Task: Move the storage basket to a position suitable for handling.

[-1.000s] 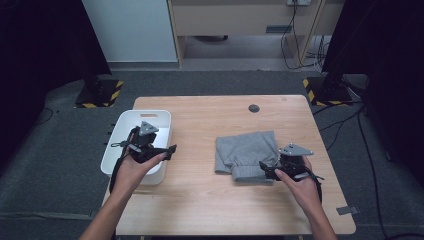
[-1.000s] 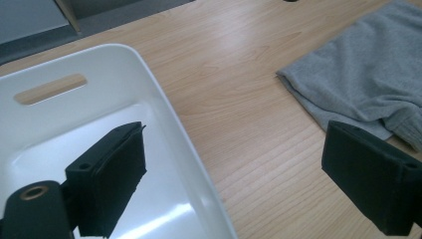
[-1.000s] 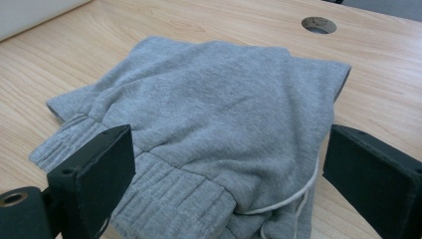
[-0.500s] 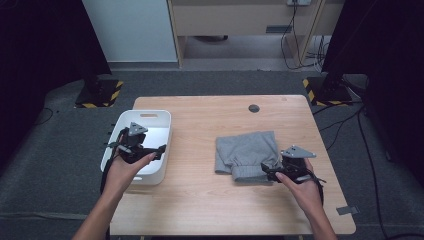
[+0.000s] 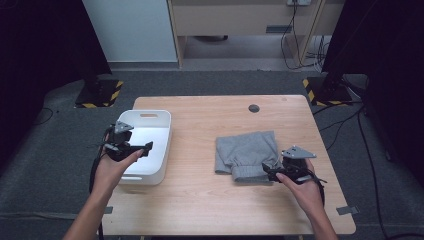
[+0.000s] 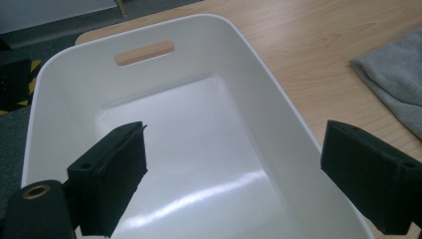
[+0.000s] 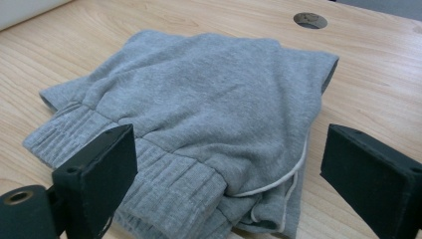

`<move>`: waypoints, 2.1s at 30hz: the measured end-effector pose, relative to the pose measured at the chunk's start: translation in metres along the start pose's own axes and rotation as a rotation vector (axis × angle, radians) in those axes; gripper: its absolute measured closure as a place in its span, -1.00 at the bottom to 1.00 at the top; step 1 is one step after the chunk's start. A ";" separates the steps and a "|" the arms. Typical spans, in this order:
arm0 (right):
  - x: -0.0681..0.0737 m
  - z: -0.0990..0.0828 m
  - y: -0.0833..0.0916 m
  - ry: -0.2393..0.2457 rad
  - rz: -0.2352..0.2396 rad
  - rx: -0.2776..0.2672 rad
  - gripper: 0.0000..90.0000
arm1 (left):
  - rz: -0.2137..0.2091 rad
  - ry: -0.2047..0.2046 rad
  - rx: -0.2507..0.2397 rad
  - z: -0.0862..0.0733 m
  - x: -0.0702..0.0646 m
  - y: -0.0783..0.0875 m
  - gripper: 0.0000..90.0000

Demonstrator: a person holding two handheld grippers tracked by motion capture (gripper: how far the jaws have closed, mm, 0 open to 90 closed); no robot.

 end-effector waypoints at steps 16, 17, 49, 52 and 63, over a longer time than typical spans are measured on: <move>-0.003 -0.001 0.002 0.001 -0.006 0.003 -0.75 | 0.052 0.069 -0.008 -0.013 0.040 0.004 -0.64; -0.003 -0.001 0.002 -0.002 -0.008 0.004 -0.75 | 0.054 0.069 -0.011 -0.013 0.042 0.004 -0.64; -0.002 -0.003 0.001 0.005 -0.010 0.015 -0.76 | 0.126 0.182 0.018 -0.045 0.116 -0.001 0.06; -0.002 -0.003 0.001 0.005 -0.010 0.017 -0.76 | 0.125 0.174 0.034 -0.048 0.116 -0.004 0.18; -0.002 -0.004 0.000 0.009 -0.005 0.020 -0.76 | 0.138 0.179 0.053 -0.061 0.120 -0.012 0.57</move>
Point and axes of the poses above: each handheld gripper's, and its own axes: y roughly backward along the jaws, z roughly out of its top, x roughly to its left, the point moved 7 cm from there along -y, roughly forward along the jaws, and after that the axes turned 2 degrees about y, right-handed, at the moved point
